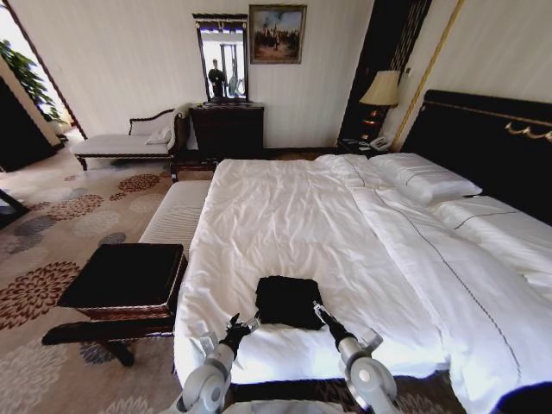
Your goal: Fold the clothes on the bed and place them into the basket.
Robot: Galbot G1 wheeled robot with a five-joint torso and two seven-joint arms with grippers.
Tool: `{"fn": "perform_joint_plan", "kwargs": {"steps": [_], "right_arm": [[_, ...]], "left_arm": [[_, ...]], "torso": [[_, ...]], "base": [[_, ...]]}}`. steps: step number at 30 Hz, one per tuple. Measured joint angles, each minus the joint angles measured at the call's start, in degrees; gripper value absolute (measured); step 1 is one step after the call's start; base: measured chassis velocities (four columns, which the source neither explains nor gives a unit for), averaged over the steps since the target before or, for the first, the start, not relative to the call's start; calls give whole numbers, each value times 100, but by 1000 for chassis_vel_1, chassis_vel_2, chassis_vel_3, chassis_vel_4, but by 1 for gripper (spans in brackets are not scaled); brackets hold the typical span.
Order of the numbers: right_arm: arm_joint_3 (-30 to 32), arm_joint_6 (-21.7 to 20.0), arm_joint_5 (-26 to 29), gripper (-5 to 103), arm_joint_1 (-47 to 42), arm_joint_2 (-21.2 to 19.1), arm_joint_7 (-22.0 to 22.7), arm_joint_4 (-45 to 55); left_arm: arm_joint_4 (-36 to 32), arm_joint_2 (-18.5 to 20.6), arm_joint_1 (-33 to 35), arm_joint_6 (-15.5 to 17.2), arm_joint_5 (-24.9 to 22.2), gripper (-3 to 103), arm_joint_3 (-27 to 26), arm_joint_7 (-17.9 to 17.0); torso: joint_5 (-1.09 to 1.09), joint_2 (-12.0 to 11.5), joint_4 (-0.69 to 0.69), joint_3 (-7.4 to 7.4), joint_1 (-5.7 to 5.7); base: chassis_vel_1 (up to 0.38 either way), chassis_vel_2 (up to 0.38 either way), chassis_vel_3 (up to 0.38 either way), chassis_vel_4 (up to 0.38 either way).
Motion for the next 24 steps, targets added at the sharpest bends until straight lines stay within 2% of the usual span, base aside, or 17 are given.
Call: {"fn": "perform_joint_plan", "kwargs": {"steps": [12, 24], "right_arm": [[15, 19, -36, 100, 1, 101, 4, -86], [-28, 19, -68, 100, 87, 187, 16, -223]], "left_arm": [[818, -348, -751, 39, 21, 100, 410, 127], [1086, -282, -1221, 64, 46, 100, 751, 435]], "torso": [[0, -1, 0, 0, 1], [-1, -1, -1, 0, 1]], "base": [[0, 0, 0, 0], [0, 0, 0, 0]]}}
